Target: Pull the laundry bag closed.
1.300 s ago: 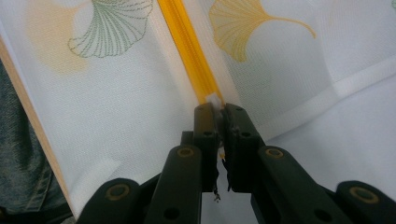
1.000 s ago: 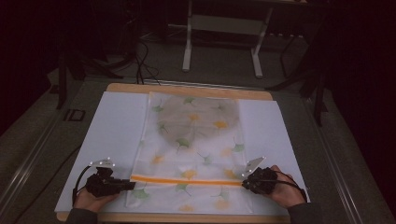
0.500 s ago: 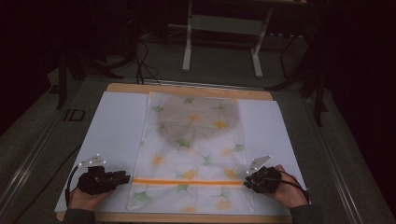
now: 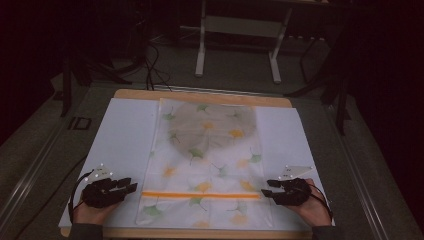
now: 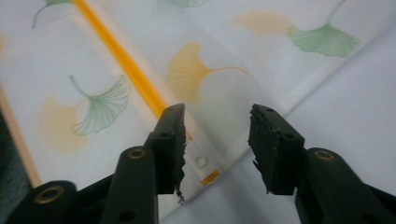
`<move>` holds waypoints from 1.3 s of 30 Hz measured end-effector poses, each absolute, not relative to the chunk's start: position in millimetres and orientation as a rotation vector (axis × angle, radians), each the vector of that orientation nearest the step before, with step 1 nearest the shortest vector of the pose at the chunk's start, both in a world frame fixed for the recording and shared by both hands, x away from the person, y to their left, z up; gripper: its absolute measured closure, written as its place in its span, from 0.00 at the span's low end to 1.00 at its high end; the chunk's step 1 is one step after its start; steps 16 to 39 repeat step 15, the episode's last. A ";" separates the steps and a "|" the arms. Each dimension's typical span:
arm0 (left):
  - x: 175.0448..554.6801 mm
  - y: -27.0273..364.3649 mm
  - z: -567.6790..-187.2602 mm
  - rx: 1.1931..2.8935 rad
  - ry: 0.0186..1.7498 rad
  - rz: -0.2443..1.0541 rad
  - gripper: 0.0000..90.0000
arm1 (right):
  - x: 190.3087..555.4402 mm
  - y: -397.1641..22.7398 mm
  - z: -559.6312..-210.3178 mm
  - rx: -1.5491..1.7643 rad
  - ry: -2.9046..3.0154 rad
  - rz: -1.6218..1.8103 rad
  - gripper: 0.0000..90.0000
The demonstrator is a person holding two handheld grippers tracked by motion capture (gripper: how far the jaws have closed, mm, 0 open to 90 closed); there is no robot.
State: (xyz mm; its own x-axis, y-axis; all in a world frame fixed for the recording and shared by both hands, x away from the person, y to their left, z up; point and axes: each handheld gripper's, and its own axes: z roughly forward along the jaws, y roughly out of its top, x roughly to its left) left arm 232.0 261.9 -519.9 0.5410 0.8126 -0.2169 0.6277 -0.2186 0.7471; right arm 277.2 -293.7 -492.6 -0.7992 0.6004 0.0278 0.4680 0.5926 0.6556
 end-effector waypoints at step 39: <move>243.2 269.0 -530.1 1.922 1.360 0.495 0.58 | 280.6 -319.4 -510.1 1.191 2.277 1.010 0.52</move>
